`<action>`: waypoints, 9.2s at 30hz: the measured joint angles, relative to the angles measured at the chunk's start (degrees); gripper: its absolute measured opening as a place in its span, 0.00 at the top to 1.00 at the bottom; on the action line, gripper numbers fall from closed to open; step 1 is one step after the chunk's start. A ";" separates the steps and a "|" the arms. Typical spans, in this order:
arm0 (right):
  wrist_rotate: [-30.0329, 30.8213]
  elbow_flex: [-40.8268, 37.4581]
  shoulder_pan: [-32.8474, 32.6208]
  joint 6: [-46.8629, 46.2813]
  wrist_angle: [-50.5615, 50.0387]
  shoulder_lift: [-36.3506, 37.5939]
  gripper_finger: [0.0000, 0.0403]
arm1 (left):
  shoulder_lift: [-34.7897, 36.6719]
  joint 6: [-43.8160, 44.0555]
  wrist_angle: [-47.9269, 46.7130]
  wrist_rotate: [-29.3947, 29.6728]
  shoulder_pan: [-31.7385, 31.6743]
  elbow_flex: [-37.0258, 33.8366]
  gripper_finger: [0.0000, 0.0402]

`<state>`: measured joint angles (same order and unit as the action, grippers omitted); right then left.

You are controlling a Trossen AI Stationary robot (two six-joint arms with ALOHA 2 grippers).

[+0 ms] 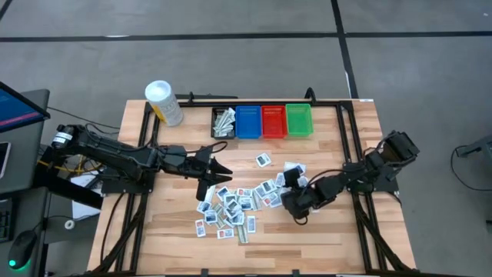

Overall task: Pick & Place First Aid Supplies
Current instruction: Put the green bandage pack in the black bin

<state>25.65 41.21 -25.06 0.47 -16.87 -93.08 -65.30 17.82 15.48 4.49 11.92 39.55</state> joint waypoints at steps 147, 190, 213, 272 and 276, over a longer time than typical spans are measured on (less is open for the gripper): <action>-12.11 10.64 26.59 -6.33 -1.10 16.13 0.39 | -27.06 30.69 7.12 -28.80 -51.21 0.02 0.99; -12.31 10.64 26.49 -9.16 -2.37 16.13 0.39 | -26.97 42.60 4.61 -31.81 -52.66 0.02 0.64; -12.31 10.64 26.47 -10.60 -2.16 16.13 0.39 | -24.49 42.45 0.10 -35.63 -53.15 -0.01 0.64; 3.60 10.64 -5.23 -85.49 -29.34 15.87 0.39 | 7.52 7.56 5.06 -20.72 0.73 0.02 0.64; 4.46 10.67 -2.29 -74.70 -26.72 15.12 0.39 | 7.52 5.02 5.06 -16.36 -0.47 0.02 0.64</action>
<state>30.11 51.88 -27.36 -74.23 -43.59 -77.95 -57.78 22.84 20.53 -11.86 11.46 39.57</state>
